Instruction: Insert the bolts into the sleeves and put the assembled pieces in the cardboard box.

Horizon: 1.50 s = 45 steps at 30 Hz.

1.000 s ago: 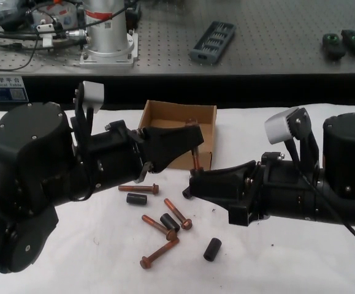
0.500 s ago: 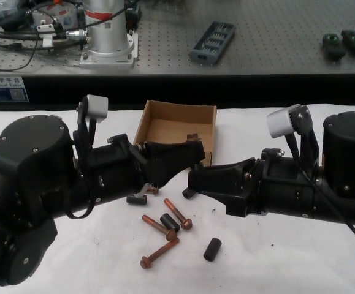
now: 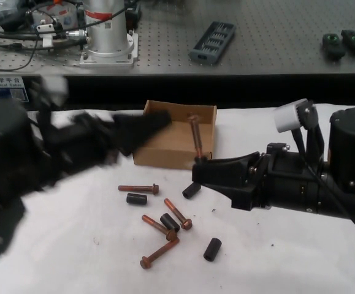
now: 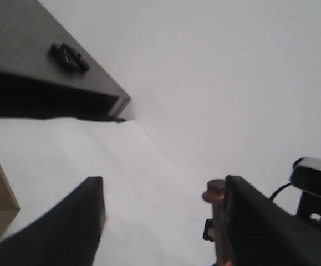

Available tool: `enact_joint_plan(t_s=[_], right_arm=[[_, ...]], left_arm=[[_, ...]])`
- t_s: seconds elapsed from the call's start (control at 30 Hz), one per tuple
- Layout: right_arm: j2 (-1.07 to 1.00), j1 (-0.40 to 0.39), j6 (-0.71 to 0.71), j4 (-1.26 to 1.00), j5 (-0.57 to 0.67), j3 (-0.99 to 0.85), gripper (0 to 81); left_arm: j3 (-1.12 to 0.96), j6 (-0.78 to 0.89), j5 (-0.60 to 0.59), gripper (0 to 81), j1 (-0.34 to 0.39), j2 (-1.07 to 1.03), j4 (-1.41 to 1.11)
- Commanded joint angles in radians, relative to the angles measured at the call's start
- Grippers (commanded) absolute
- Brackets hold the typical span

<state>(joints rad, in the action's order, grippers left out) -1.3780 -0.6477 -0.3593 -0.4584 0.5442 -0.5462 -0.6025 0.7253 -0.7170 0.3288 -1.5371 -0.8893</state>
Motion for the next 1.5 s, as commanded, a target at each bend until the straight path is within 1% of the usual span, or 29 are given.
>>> enact_joint_plan(t_s=[0.0, 0.03, 0.13, 0.27, 0.37, 0.53, 0.57, 0.67, 0.8, 0.83, 0.87, 0.9, 1.03, 1.07, 1.17, 1.2, 1.33, 1.47], right_arm=[[0.006, 0.032, 0.006, -0.02, 0.012, -0.006, 4.9], [0.006, 0.035, 0.009, -0.02, 0.012, -0.006, 4.9], [0.006, 0.034, 0.012, -0.02, 0.012, -0.006, 4.9], [0.006, 0.034, 0.023, -0.02, 0.012, -0.006, 4.9], [0.006, 0.034, 0.023, -0.02, 0.012, -0.006, 4.9], [0.006, 0.028, 0.023, -0.02, 0.046, -0.006, 4.9], [0.006, 0.028, 0.023, -0.02, 0.052, -0.006, 4.9], [0.006, 0.028, 0.023, -0.022, 0.055, -0.006, 4.9], [0.006, 0.028, 0.032, -0.079, 0.136, -0.006, 4.9], [0.006, 0.028, 0.086, -0.088, 0.151, -0.006, 4.9], [0.006, 0.028, 0.146, -0.088, 0.142, -0.006, 4.9], [0.006, 0.028, 0.175, -0.088, 0.13, -0.006, 4.9], [-0.001, 0.035, 0.176, -0.084, 0.138, -0.006, 4.9], [0.001, 0.032, 0.174, -0.096, 0.153, -0.006, 4.9], [-0.001, 0.016, 0.21, -0.111, 0.117, -0.006, 4.9], [0.003, 0.016, 0.181, -0.141, 0.134, -0.006, 4.9], [0.001, 0.016, 0.14, -0.215, 0.109, -0.006, 4.9], [-0.002, 0.016, 0.135, -0.189, 0.071, -0.006, 4.9]], left_arm=[[-0.019, -0.004, -0.163, 45.4, -0.044, 0.093, 0.065], [-0.019, -0.018, -0.194, 45.3, -0.044, 0.111, 0.115], [-0.019, -0.076, -0.194, 43.3, -0.022, 0.138, 0.223], [-0.016, -0.075, -0.177, 41.9, -0.011, 0.143, 0.241], [-0.016, -0.114, -0.161, 41.9, -0.011, 0.143, 0.237], [-0.016, -0.122, -0.036, 41.6, -0.002, 0.143, 0.253], [-0.016, -0.122, -0.024, 40.3, -0.003, 0.143, 0.265], [-0.016, -0.122, -0.024, 32.3, -0.003, 0.143, 0.31], [-0.016, -0.125, -0.013, 22.9, -0.003, 0.143, 0.36], [-0.016, -0.125, -0.011, 20.4, -0.003, 0.143, 0.365], [-0.016, -0.125, -0.011, 17.7, -0.003, 0.143, 0.364], [-0.016, -0.125, -0.011, 15.6, -0.003, 0.143, 0.364], [-0.016, -0.125, -0.011, 6.5, -0.003, 0.143, 0.364], [-0.016, -0.125, -0.011, 5.3, -0.003, 0.143, 0.364], [-0.016, -0.128, -0.011, 4.6, -0.003, 0.143, 0.364], [-0.016, -0.134, -0.011, 4.7, -0.003, 0.143, 0.364], [-0.016, -0.141, -0.011, 4.7, -0.003, 0.143, 0.364], [-0.016, -0.141, -0.011, 4.7, -0.003, 0.143, 0.364]])
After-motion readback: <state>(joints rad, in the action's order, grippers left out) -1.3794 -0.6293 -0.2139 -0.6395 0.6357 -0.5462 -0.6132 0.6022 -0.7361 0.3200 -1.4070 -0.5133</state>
